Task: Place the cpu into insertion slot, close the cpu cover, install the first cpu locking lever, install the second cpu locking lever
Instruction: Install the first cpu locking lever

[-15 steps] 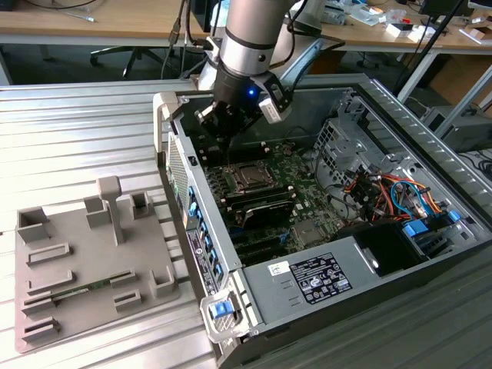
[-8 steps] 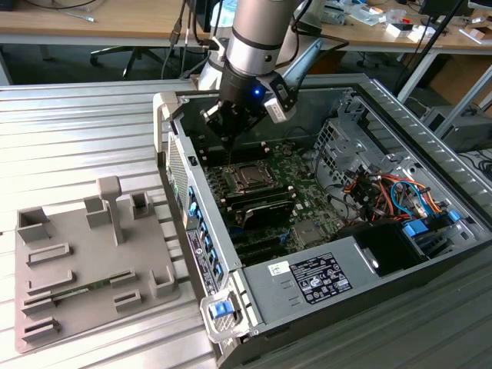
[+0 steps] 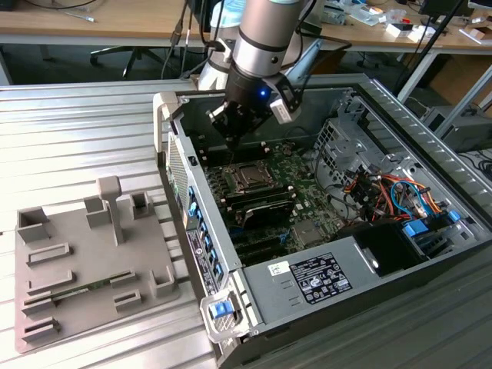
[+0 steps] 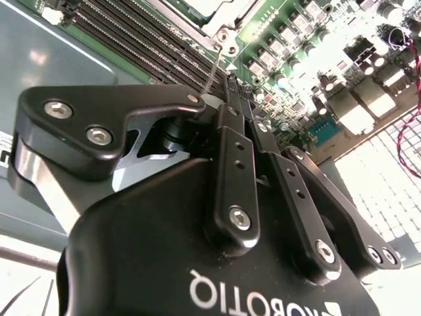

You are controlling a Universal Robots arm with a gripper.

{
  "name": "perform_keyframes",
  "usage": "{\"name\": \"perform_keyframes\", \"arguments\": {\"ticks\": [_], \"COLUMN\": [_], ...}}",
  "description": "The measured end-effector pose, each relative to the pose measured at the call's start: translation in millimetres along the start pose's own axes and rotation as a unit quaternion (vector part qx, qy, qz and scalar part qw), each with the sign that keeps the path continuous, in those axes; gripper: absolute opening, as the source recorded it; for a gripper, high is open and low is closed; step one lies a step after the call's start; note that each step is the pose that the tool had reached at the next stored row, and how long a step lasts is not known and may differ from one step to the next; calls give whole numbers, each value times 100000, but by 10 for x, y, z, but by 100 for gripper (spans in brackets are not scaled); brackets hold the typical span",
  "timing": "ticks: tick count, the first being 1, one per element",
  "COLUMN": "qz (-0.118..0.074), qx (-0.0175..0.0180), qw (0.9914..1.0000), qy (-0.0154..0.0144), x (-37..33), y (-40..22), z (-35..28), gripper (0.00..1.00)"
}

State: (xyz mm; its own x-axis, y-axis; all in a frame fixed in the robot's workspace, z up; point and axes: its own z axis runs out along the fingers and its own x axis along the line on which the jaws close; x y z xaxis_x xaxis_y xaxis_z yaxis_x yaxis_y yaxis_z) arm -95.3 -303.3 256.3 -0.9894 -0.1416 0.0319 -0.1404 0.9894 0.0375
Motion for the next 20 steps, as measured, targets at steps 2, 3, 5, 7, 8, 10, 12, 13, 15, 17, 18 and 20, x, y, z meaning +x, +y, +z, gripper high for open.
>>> {"name": "perform_keyframes", "arguments": {"ticks": [2,3,5,7,8,10,12,13,15,17,18,20], "qz": [-10,-12,-12,-22,-40,-308,-377,-426,-495,-585,-629,-697], "qx": [-8,-16,-24,-34,-34,-41,-46,-48,-49,-50,-52,-56], "qw": [100000,100000,100000,100000,100000,99999,99998,99998,99998,99997,99996,99996], "qy": [98,129,205,278,303,387,438,455,496,546,571,604], "x": [-30,-39,-51,-56,-56,-75,-93,-102,-118,-136,-146,-160], "y": [-5,-6,-9,-10,-11,-15,-17,-19,-21,-25,-26,-29], "z": [11,17,34,63,78,139,169,180,199,221,233,253], "gripper": [11,11,11,11,11,11,11,11,11,11,11,11]}}
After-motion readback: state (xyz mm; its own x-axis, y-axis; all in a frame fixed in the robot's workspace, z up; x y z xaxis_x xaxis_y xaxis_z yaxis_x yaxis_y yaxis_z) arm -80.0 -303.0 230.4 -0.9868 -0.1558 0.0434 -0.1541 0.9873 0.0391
